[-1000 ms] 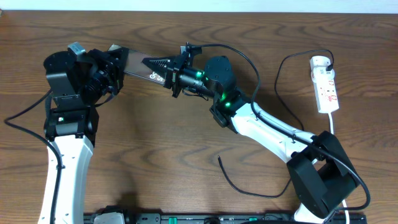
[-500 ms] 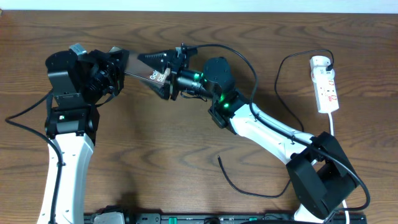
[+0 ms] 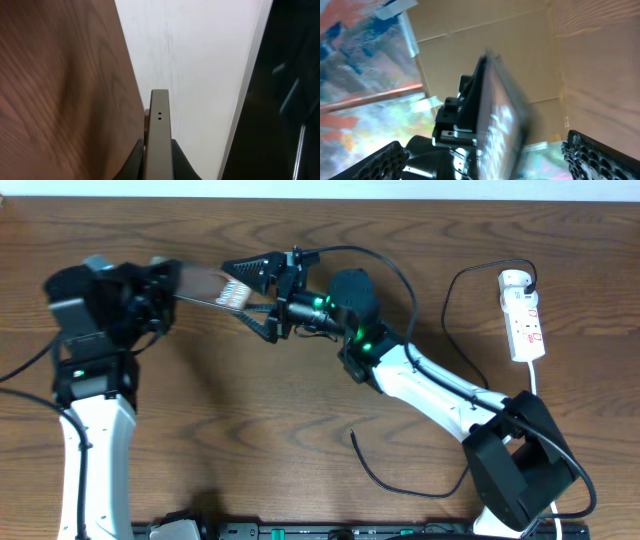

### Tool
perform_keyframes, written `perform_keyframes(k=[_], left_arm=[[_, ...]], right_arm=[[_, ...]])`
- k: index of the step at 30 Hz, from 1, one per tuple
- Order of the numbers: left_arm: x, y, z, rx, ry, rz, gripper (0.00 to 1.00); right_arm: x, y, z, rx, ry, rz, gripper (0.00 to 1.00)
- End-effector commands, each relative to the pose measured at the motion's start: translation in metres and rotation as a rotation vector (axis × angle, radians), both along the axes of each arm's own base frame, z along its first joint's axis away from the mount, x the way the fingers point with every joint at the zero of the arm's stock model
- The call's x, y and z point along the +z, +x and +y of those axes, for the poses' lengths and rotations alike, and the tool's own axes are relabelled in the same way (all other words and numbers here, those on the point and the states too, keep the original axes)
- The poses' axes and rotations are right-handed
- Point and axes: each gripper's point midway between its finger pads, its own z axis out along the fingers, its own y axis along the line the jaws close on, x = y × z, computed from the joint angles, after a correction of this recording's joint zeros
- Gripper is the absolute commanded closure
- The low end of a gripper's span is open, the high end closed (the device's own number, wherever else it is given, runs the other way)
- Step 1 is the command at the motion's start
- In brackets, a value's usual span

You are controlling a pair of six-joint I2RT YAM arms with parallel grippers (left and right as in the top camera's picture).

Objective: Plug charger to phone and switch on socket
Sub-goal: 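Release the phone from the right gripper and move it toward the cable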

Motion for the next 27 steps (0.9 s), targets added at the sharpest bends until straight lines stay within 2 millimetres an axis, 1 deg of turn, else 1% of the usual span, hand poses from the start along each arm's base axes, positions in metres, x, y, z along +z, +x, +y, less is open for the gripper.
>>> perform_keyframes(k=[1,5,8,10,11,13,16,18,20,21,23,25,27], left_arm=[[0.01,-0.007,0.022,-0.009,-0.04,-0.034,0.92],[0.016,-0.019,0.047,-0.015,-0.068,-0.062,0.93],[0.022,-0.03,0.054,-0.064,-0.093,-0.089,0.93],[0.026,-0.036,0.051,-0.117,-0.106,-0.11,0.93],[0.028,-0.038,0.049,-0.142,-0.108,-0.119,0.92],[0.032,-0.044,0.04,-0.215,-0.099,-0.149,0.93],[0.037,-0.051,0.028,-0.305,-0.085,-0.188,0.93],[0.04,-0.055,0.022,-0.356,-0.068,-0.216,0.93],[0.041,-0.057,0.019,-0.386,-0.043,-0.24,0.92],[0.041,-0.057,0.018,-0.396,-0.027,-0.251,0.93],[0.042,-0.058,0.016,-0.411,-0.006,-0.264,0.92],[0.041,-0.058,0.011,-0.429,0.01,-0.274,0.93],[0.041,-0.057,0.006,-0.452,0.033,-0.288,0.92]], right_arm=[[0.004,0.013,-0.016,-0.006,-0.045,-0.106,0.01],[-0.013,0.03,-0.037,-0.028,-0.117,-0.123,0.01],[-0.023,0.043,-0.053,-0.049,-0.179,-0.198,0.01],[-0.024,0.048,-0.062,-0.049,-0.234,-0.366,0.01],[-0.027,0.049,-0.065,-0.045,-0.258,-0.405,0.01],[-0.045,0.052,-0.074,-0.034,-0.332,-0.413,0.01],[-0.077,0.055,-0.091,-0.031,-0.484,-0.403,0.01],[-0.102,0.057,-0.112,-0.058,-0.66,-0.372,0.01],[-0.117,0.057,-0.138,-0.08,-0.857,-0.349,0.01],[-0.12,0.054,-0.149,-0.077,-0.945,-0.348,0.01],[-0.118,0.048,-0.166,-0.057,-1.061,-0.336,0.01],[-0.115,0.036,-0.181,-0.005,-1.166,-0.329,0.01],[-0.12,0.022,-0.194,0.046,-1.25,-0.292,0.01]])
